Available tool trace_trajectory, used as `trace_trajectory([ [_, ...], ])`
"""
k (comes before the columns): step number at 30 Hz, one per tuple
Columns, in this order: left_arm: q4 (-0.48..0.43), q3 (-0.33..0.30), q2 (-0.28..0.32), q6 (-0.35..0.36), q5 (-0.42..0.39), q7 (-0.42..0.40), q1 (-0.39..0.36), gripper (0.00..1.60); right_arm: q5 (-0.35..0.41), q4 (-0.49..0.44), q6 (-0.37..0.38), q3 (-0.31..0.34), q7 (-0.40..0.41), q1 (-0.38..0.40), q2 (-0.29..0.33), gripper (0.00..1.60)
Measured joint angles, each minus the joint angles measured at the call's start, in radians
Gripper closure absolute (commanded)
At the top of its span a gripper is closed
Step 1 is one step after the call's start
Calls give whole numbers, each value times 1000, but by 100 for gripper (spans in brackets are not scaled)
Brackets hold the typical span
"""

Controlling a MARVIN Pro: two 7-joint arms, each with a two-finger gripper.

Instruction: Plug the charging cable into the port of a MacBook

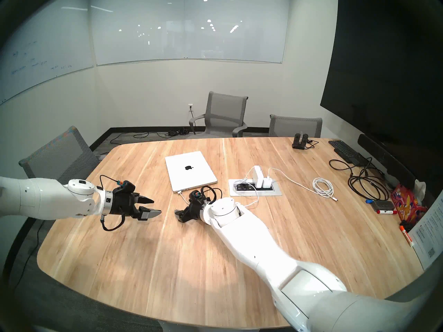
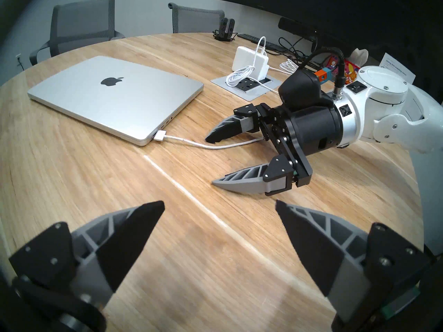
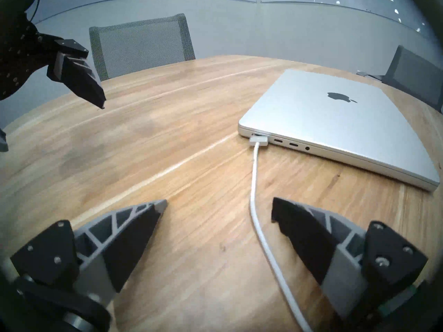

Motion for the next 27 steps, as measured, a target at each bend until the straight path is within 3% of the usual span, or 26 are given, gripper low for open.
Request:
trace_trajectory([
  [3, 0, 0, 0, 0, 0, 0, 0, 0, 0, 31, -18, 0, 1, 14, -12, 37],
  [6, 0, 0, 0, 0, 0, 0, 0, 0, 0, 52, -29, 0, 2, 23, -20, 65],
  [9, 0, 0, 0, 0, 0, 0, 0, 0, 1, 70, -38, 1, 1, 33, -27, 69],
  [18, 0, 0, 0, 0, 0, 0, 0, 0, 5, 97, -50, 0, 1, 47, -34, 109],
  [27, 0, 0, 0, 0, 0, 0, 0, 0, 9, 68, -39, -5, 7, 31, -29, 112],
])
